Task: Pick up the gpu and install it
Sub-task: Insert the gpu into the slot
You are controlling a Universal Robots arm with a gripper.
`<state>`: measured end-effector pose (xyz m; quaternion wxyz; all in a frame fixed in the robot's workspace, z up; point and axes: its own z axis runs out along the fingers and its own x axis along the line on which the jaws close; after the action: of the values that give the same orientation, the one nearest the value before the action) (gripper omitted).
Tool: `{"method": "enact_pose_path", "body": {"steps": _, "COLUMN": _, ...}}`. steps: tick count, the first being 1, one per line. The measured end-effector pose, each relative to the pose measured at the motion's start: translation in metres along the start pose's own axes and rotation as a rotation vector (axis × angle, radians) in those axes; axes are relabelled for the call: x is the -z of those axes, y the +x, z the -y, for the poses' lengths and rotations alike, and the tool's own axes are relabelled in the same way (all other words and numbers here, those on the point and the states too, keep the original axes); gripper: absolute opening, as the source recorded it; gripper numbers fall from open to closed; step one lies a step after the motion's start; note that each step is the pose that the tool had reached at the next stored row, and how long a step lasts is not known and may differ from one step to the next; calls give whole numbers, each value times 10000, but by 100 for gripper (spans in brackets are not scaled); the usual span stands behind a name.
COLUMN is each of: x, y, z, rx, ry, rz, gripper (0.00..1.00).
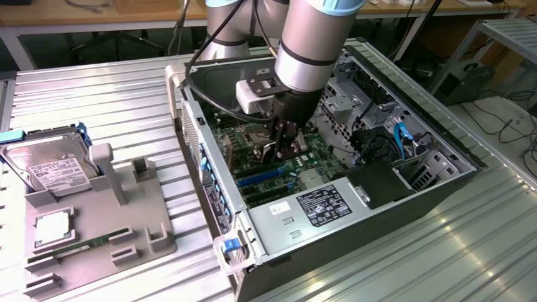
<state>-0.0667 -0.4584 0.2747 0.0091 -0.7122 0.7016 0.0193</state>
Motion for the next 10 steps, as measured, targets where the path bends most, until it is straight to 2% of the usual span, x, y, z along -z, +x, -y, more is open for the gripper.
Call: {"method": "enact_pose_path", "body": {"steps": 10, "x": -128, "y": 19, "z": -34, "rx": 1, "ry": -2, "rz": -2, "gripper": 27}}
